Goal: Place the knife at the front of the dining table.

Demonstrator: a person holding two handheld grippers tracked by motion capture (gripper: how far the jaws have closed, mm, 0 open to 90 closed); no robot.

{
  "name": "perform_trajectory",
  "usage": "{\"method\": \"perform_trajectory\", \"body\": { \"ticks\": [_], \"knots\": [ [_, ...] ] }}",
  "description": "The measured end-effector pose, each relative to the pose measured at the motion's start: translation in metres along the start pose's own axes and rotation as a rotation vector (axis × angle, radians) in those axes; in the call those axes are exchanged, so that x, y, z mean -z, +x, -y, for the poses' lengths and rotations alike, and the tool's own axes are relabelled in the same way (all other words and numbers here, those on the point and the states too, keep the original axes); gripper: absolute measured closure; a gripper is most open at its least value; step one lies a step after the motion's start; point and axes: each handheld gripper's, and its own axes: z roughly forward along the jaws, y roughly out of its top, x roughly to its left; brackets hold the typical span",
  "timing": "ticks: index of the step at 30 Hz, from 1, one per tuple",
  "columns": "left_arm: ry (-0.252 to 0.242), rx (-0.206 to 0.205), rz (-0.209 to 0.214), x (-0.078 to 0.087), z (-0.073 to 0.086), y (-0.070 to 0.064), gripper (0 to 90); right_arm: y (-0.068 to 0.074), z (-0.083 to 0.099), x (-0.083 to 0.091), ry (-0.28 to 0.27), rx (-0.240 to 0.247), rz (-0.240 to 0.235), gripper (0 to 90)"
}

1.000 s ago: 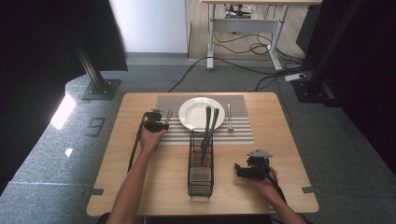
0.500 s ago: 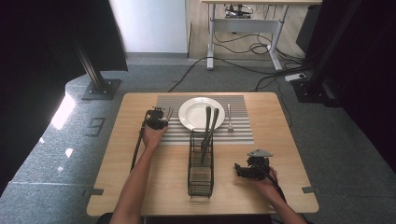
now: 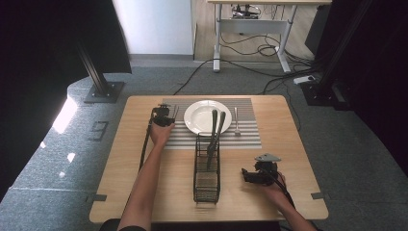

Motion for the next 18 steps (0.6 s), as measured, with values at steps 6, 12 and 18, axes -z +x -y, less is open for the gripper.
{"method": "perform_trajectory", "body": {
  "ticks": [6, 12, 18],
  "knots": [
    [-0.006, 0.008, 0.010, -0.0020, -0.0016, 0.0006, 80.2, 0.0001, 0.0000, 0.0000, 0.000, 0.000, 0.001, 12.3],
    [-0.022, 0.004, 0.017, -0.0023, 0.0003, -0.0013, 77.7, 0.0000, 0.0000, 0.0000, 0.000, 0.000, 0.000, 12.2],
    [-0.039, -0.053, 0.019, 0.0064, 0.0080, -0.0053, 57.5, 0.0003, 0.0001, 0.0001, -0.001, 0.000, 0.002, 12.3]
  ]
}}
